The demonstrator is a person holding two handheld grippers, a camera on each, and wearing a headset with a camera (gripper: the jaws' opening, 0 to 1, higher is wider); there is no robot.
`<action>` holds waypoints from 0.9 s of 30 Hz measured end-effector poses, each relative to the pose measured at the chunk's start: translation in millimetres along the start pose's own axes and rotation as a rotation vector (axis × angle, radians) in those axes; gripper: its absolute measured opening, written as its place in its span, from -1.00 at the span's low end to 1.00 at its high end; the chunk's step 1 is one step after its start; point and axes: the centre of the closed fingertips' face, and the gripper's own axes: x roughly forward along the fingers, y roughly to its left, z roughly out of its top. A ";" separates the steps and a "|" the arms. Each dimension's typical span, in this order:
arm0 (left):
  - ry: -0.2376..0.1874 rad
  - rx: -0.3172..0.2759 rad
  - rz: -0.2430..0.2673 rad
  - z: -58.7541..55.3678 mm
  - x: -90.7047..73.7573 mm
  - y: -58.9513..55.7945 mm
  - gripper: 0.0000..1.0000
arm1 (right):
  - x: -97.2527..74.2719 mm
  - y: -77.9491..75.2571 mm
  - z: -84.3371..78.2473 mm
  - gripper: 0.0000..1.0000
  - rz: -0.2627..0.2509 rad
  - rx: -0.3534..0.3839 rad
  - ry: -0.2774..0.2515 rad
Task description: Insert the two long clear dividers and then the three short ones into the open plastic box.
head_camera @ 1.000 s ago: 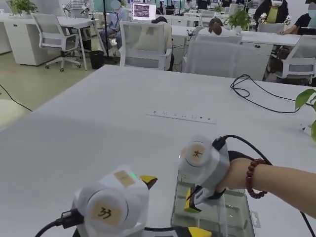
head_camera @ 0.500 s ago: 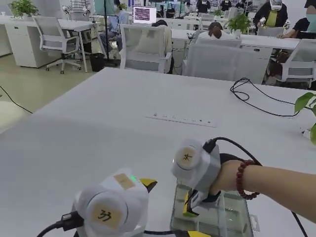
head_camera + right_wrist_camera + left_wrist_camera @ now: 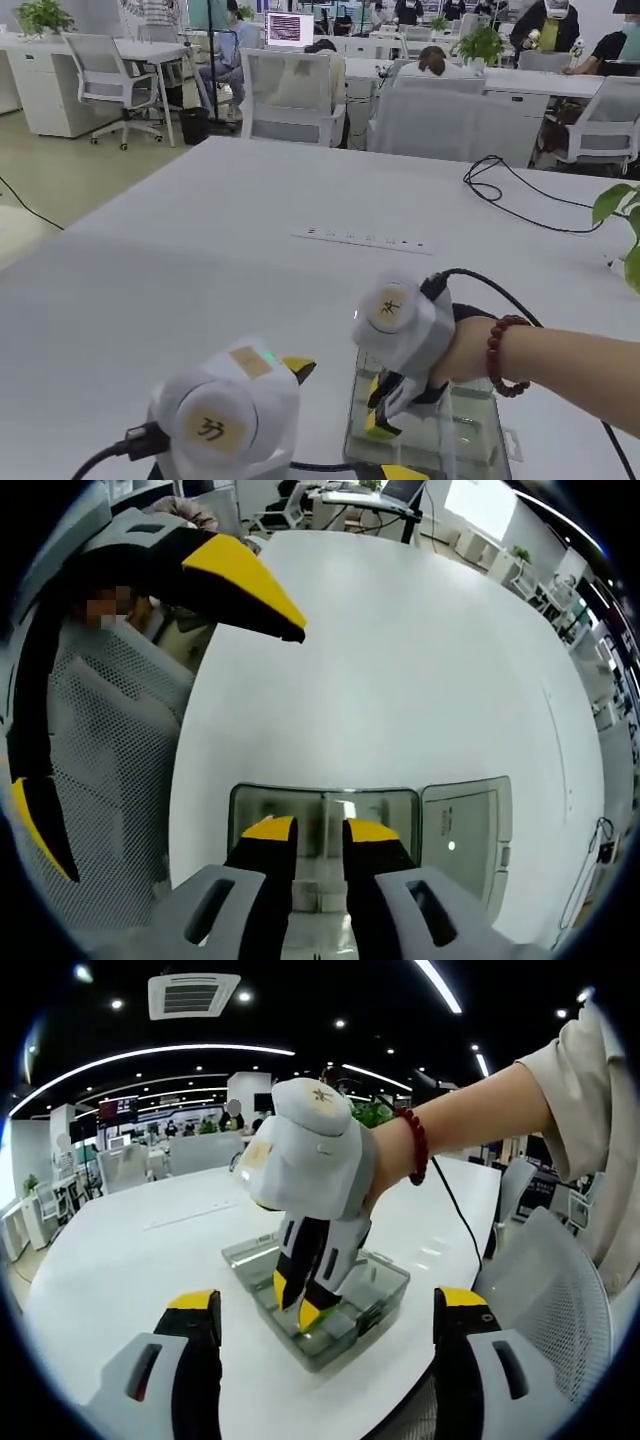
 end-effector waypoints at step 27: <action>-0.025 -0.017 -0.021 3.8 1.9 -5.7 1.00 | -55.9 15.1 -32.9 -0.22 -0.022 0.068 -0.084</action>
